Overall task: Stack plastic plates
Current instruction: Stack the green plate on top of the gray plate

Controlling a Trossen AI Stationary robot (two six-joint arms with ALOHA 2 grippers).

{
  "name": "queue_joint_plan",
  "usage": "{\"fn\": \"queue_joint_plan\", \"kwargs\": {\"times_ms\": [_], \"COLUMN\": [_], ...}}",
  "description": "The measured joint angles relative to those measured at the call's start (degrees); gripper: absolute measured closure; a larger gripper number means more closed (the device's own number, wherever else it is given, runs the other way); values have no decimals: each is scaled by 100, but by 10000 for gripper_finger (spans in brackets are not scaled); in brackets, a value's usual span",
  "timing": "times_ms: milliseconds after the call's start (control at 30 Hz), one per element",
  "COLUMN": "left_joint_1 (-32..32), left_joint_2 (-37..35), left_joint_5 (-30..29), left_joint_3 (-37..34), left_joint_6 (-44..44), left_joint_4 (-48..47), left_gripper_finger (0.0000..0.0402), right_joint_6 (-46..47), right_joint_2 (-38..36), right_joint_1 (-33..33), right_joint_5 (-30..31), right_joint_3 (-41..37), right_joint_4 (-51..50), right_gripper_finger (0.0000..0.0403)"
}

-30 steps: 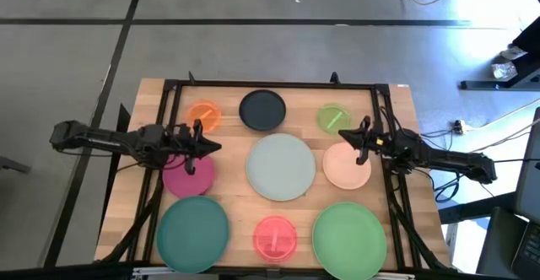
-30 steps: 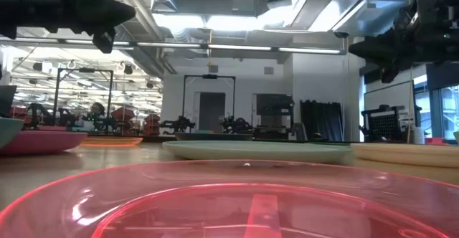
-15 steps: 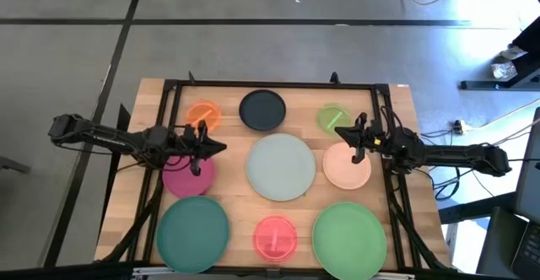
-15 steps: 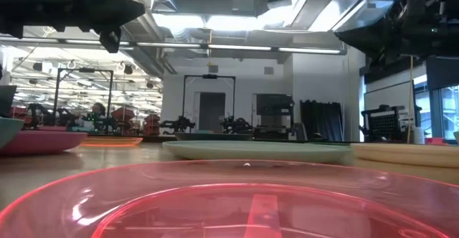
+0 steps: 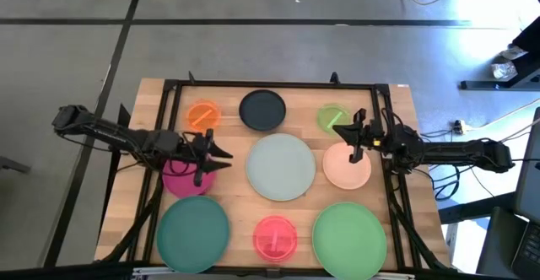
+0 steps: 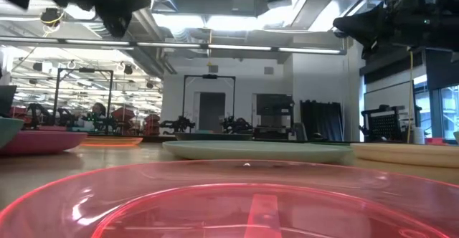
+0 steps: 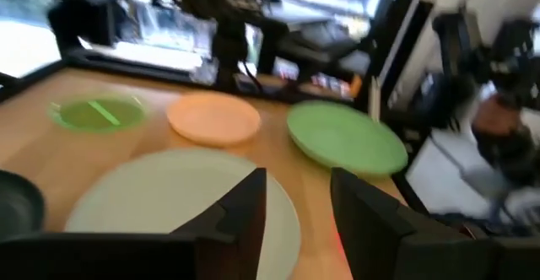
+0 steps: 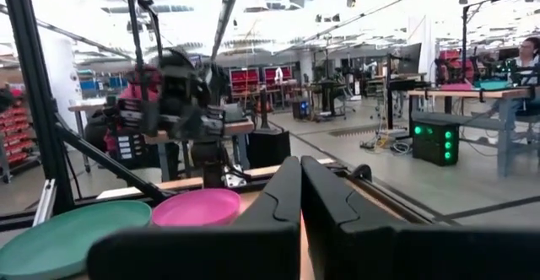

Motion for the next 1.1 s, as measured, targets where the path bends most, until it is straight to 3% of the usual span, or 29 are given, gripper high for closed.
{"fn": "queue_joint_plan", "kwargs": {"times_ms": [567, 733, 1100], "left_joint_1": [-1440, -1606, -1714], "left_joint_2": [2742, 3337, 4137], "left_joint_5": [-262, -192, 244], "left_joint_3": [3102, 3450, 3433], "left_joint_6": [-779, -877, -584], "left_joint_4": [-4483, -5331, -5567], "left_gripper_finger": [278, 278, 278], "right_joint_6": [30, 4, -11], "right_joint_2": [-1, -1, -1], "right_joint_1": [0, 0, 0], "right_joint_5": [-257, -256, -250], "right_joint_3": [2, 2, 7], "right_joint_4": [-2, -2, -148], "right_gripper_finger": [402, 402, 402]}}
